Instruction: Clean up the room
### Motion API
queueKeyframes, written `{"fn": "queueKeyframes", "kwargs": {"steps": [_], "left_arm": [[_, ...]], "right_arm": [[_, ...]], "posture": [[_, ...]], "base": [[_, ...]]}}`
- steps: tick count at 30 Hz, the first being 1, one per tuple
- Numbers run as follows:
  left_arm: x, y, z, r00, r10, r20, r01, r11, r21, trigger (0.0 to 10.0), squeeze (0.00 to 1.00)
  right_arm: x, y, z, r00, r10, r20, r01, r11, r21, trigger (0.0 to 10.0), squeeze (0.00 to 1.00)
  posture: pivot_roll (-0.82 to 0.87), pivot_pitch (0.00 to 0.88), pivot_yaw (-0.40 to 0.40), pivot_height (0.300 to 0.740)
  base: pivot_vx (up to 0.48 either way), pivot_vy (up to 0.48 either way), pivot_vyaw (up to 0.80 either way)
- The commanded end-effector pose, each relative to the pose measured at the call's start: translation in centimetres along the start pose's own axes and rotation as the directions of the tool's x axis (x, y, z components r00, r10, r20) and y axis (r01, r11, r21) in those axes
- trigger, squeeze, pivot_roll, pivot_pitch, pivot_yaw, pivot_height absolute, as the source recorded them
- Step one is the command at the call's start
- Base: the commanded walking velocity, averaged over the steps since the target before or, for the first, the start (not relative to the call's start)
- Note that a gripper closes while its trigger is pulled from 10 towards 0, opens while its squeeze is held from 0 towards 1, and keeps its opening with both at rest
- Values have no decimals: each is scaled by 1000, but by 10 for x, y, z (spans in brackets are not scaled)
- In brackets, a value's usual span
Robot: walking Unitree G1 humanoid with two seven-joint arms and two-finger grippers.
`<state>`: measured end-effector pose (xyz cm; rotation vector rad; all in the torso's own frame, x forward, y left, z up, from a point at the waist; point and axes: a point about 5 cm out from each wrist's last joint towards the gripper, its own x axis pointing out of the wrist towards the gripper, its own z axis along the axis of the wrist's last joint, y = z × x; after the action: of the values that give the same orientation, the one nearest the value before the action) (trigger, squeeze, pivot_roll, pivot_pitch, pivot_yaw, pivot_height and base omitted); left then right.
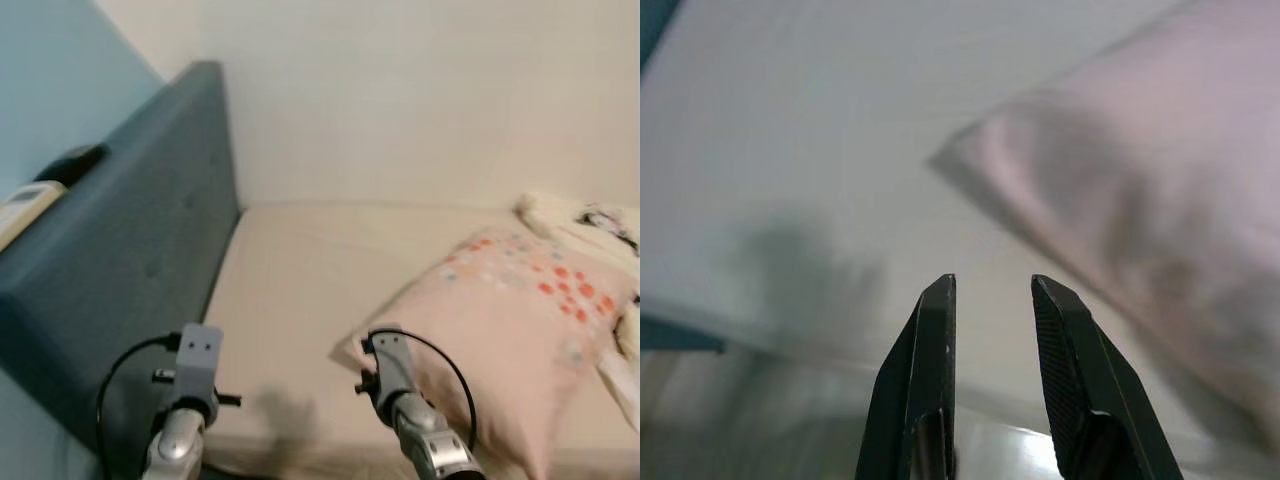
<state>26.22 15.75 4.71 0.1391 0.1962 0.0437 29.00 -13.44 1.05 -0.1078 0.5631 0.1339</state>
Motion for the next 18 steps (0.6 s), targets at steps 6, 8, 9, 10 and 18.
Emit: {"fn": "queueKeyframes", "kwargs": {"steps": [6, 8, 9, 10, 18], "left_arm": [[-2, -2, -2, 1000, -15, -6, 15, 1000, -6, 10000, 0], [-2, -3, -2, 1000, -19, -4, 19, 1000, -7, 10000, 0], [-2, -3, -3, 1000, -19, -10, 19, 1000, -6, 10000, 0], [-2, -3, -3, 1000, -19, -13, 19, 1000, -8, 10000, 0], [-2, -3, -3, 1000, -12, -16, 13, 1000, 12, 10000, 0]], "right_arm": [[0, -1, 3, 1000, 3, 22, -3, 1000, 5, 10000, 0], [0, -1, 4, 999, 6, 35, -6, 1000, 2, 10000, 0], [0, 0, 5, 999, 15, 40, -14, 1000, -17, 10000, 0], [0, 0, 5, 999, 16, 40, -15, 1000, -20, 10000, 0], [0, 2, 6, 999, 26, 47, -26, 1000, -10, 10000, 0]], "posture": [[19, 43, -17, 740], [19, 43, -17, 740], [17, 43, -15, 740], [18, 44, -15, 740], [18, 46, -17, 740]], "base": [[0, 0, -765], [0, 0, -419], [0, 0, 0], [0, 0, 0], [0, 0, 0]]}}
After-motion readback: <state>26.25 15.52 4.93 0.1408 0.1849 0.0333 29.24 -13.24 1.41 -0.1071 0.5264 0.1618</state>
